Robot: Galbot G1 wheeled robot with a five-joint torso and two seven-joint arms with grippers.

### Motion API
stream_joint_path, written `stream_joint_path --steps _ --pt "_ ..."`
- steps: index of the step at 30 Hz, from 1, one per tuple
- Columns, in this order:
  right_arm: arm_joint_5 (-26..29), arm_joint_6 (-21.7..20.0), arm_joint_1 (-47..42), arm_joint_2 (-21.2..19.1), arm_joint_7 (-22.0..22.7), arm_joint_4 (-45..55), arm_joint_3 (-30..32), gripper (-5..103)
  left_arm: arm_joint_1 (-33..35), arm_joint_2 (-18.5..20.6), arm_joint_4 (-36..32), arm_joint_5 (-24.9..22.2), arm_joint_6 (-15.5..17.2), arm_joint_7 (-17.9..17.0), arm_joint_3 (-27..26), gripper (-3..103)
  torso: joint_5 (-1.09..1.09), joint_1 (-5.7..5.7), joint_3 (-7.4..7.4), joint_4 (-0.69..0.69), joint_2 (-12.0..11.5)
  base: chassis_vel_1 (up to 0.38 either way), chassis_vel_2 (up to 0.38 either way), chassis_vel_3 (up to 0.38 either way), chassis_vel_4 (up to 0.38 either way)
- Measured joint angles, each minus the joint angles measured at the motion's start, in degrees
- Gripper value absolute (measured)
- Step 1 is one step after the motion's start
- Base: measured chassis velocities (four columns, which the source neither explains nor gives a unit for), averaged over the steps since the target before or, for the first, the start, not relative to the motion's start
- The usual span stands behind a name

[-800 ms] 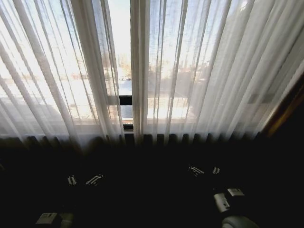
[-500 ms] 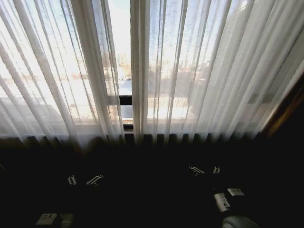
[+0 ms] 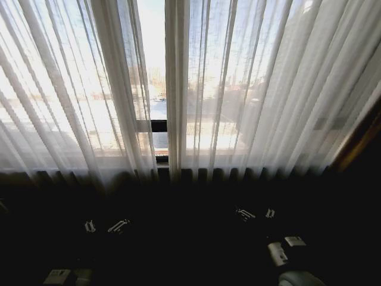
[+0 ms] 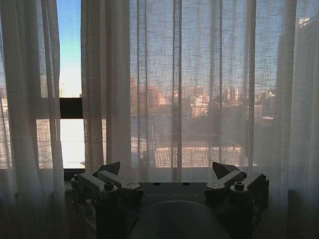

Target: Open the curtains by pulling them apart, changing their state from closed to fully open.

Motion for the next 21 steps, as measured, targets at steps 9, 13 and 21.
stream_joint_path --steps 9,13,21 --pt "-0.1 0.9 -0.2 0.3 -0.1 -0.3 0.0 100 0.1 0.0 0.0 0.6 -0.2 0.1 0.2 100 -0.02 0.01 0.00 0.00 0.0 0.035 0.219 -0.036 -0.226" --pt "-0.1 1.0 -0.2 0.3 -0.1 -0.3 0.0 100 0.1 0.0 -0.1 0.6 -0.4 0.1 0.3 100 -0.02 0.01 0.00 0.00 0.0 -0.023 0.213 0.014 -0.220" --pt "0.0 1.0 -0.2 0.4 -0.2 -0.3 -0.3 100 0.3 -0.3 -0.3 0.6 -0.8 1.0 0.1 100 0.00 0.00 0.00 -0.01 0.0 -0.095 0.148 0.083 -0.154"
